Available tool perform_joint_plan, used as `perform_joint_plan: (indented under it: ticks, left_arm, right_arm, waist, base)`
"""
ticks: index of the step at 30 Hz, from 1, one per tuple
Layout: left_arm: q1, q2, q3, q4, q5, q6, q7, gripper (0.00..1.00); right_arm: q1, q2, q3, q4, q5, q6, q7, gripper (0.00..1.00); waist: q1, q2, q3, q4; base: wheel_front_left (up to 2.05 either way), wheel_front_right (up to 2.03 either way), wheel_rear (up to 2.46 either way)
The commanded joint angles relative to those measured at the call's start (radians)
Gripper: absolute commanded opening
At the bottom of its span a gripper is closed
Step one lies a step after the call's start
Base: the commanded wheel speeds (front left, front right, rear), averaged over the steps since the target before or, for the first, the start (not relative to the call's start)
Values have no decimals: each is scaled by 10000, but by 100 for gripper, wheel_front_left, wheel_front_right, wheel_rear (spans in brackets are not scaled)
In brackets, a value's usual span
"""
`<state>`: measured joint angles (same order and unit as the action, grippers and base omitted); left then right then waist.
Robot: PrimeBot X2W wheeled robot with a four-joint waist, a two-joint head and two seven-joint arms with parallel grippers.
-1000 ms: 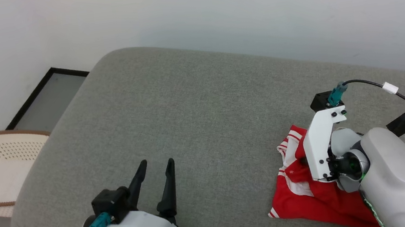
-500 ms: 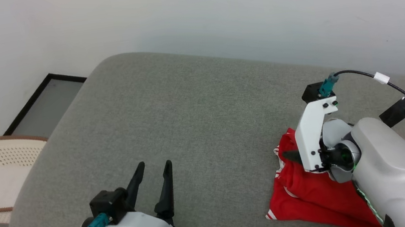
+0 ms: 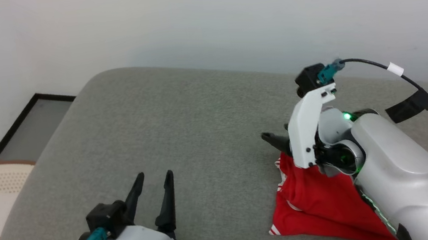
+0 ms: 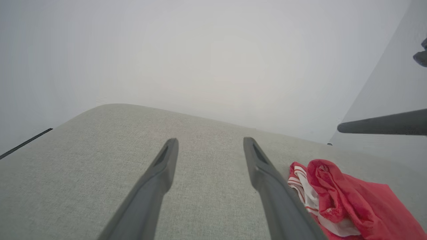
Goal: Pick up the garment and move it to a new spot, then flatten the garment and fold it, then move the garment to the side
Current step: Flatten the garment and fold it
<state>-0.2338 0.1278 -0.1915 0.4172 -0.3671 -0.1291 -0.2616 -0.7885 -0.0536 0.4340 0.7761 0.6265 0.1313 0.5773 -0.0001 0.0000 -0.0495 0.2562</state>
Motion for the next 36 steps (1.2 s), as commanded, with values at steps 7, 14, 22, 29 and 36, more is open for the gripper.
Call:
perform_joint_plan:
  ticks: [7, 14, 22, 29, 36]
  left_arm:
    - [445, 110, 357, -229, 276, -16, -35, 100]
    - [917, 137, 707, -639, 587, -16, -33, 100]
    - [1457, -48, 1213, -1025, 1105, -12, -35, 100]
    - [1873, -198, 1564, -1340, 1542, -13, -35, 100]
    - [2146, -296, 1735, -1696, 1761, -14, -35, 100]
  right_arm:
    - [650, -730, 1310, -1707, 1075, -13, -1551, 100]
    - [1384, -2048, 2705, -3090, 1178, -13, -4750, 100]
    - [2261, -2525, 3188, -2711, 578, -13, -7942, 100]
    - [3060, -2457, 2354, -2180, -6, -13, -8412, 100]
    - [4092, -2520, 727, -2885, -569, -13, -8425, 100]
  waist:
    - [1, 0, -188, -798]
    - [1, 0, -324, -1585]
    - [1, 0, -423, -2322]
    - [1, 0, -411, -2810]
    - [1, 0, -293, -3185]
  base:
    - [0, 0, 0]
    - [0, 0, 0]
    - [0, 0, 0]
    - [0, 0, 0]
    - [0, 0, 0]
